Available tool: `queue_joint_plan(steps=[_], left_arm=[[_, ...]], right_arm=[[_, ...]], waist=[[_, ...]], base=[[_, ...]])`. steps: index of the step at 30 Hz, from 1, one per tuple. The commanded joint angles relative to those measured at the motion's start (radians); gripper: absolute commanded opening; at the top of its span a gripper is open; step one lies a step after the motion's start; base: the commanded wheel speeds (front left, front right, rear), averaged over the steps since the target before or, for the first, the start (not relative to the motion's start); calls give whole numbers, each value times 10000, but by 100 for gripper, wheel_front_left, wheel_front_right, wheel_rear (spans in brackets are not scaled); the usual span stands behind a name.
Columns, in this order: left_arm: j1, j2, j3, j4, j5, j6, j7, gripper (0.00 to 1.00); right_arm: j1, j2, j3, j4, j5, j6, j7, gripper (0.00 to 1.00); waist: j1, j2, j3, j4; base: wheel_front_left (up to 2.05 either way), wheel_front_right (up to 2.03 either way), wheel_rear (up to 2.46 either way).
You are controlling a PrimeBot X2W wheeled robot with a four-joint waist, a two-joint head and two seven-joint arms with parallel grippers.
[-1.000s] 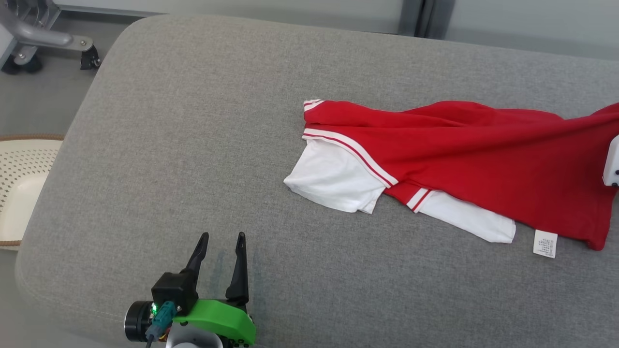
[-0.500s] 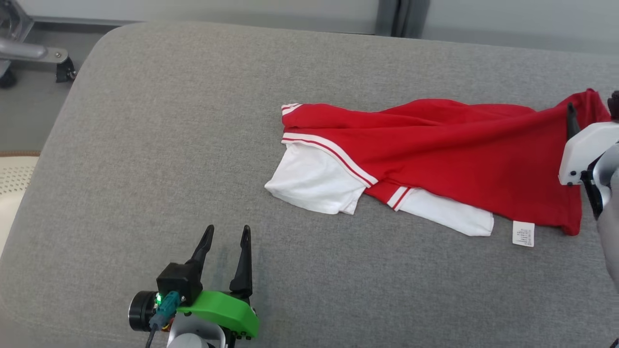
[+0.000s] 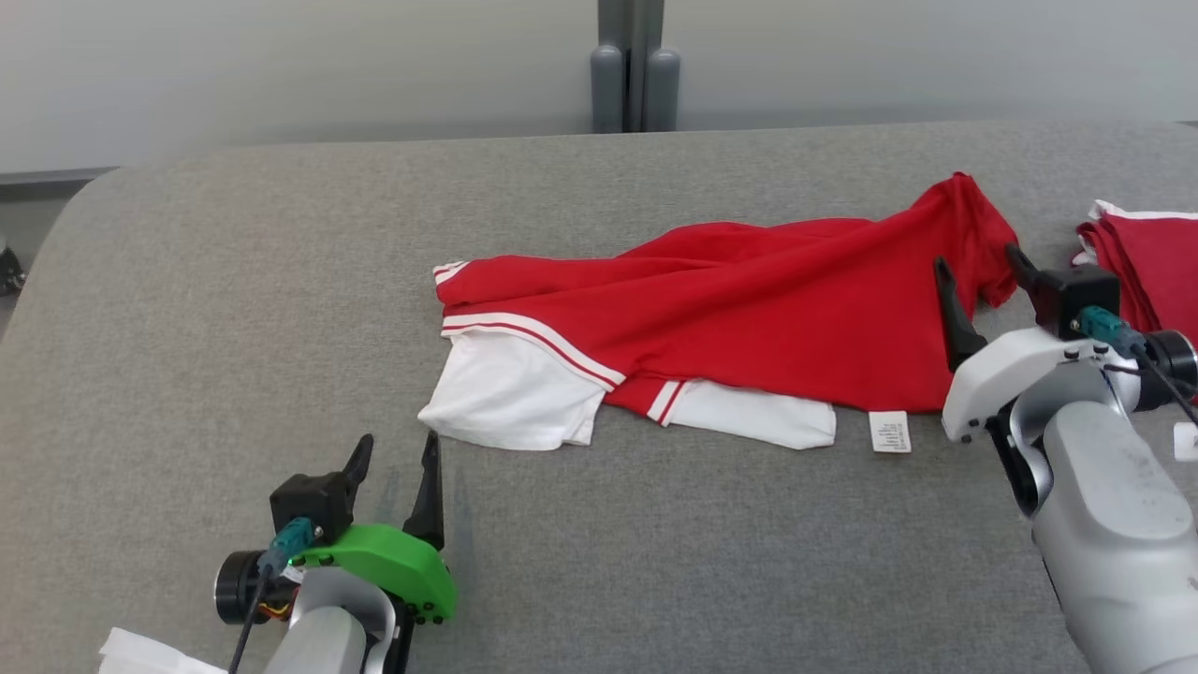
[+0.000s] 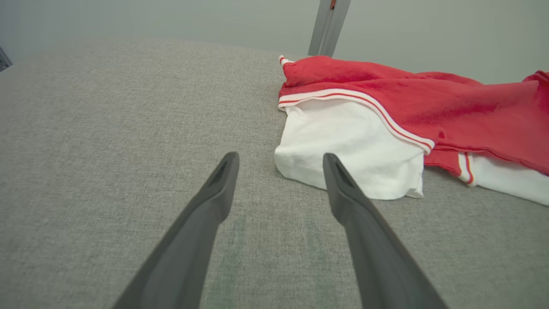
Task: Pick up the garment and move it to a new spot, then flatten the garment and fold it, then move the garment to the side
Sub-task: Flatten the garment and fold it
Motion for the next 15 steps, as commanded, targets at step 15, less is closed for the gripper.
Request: queue_joint_plan(steps=[15], left_arm=[[-1683,98,381,2863,-401,-237,-132,100]], right_arm=[[3025,228,114,-3320,1099,-16,120,100]], waist=[[0,-1,403,-1309]], base=[[0,0,0]])
